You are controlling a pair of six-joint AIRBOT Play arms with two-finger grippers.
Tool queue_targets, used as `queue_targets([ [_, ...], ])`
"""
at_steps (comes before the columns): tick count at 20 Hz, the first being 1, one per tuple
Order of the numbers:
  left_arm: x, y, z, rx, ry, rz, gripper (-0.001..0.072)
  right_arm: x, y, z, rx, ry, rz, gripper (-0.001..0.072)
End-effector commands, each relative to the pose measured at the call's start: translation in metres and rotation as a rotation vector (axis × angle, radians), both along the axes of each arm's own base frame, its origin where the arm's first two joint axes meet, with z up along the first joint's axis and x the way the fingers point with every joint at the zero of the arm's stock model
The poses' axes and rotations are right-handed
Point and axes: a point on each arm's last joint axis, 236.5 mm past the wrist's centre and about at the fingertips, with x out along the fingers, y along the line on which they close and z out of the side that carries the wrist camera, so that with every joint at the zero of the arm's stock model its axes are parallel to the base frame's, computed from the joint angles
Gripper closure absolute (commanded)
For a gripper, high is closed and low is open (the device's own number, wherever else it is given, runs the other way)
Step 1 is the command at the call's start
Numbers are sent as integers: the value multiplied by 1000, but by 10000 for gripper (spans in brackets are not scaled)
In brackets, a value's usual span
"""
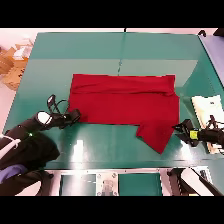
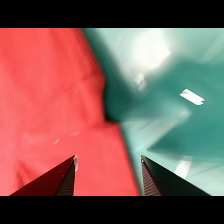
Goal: Fold the shirts.
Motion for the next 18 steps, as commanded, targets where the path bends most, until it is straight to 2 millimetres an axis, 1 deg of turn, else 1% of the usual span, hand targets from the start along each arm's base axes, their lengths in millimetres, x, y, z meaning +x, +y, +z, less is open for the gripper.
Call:
queue_targets([
  [1, -1, 1, 1, 9, -1, -34, 681, -8, 14, -13, 29, -1, -4, 239],
  [2, -5, -1, 1, 2, 16, -46, 386, -8, 16, -13, 35, -5, -3, 239],
  [3, -11, -6, 2, -11, 41, -72, 72, -9, 16, -14, 34, -6, 1, 239],
  [4, -15, -9, 6, -26, 70, -96, 41, -9, 16, -14, 34, -6, 1, 239],
  [5, -20, -6, 11, -36, 109, -124, 38, -8, 16, -14, 34, -6, 1, 239],
  [7, -30, 11, 24, -28, 192, -183, 38, -8, 15, -14, 27, -12, 8, 238],
  [9, -48, 32, 34, -5, 293, -244, 39, -6, 12, -15, 14, -16, 2, 238],
  [11, -68, 39, 40, 7, 362, -296, 39, -4, 8, -16, -2, -22, -7, 238],
  [12, -72, 40, 43, 14, 364, -309, 39, -3, 6, -16, -9, -25, -12, 237],
  [15, -65, 37, 53, 7, 303, -244, 39, -2, 3, -17, -21, -29, -18, 237],
  [16, -67, 35, 50, 7, 297, -218, 39, -2, 3, -17, -21, -30, -19, 238],
  [18, -74, 17, 36, -14, 287, -167, 39, -2, 3, -17, -22, -30, -21, 238],
])
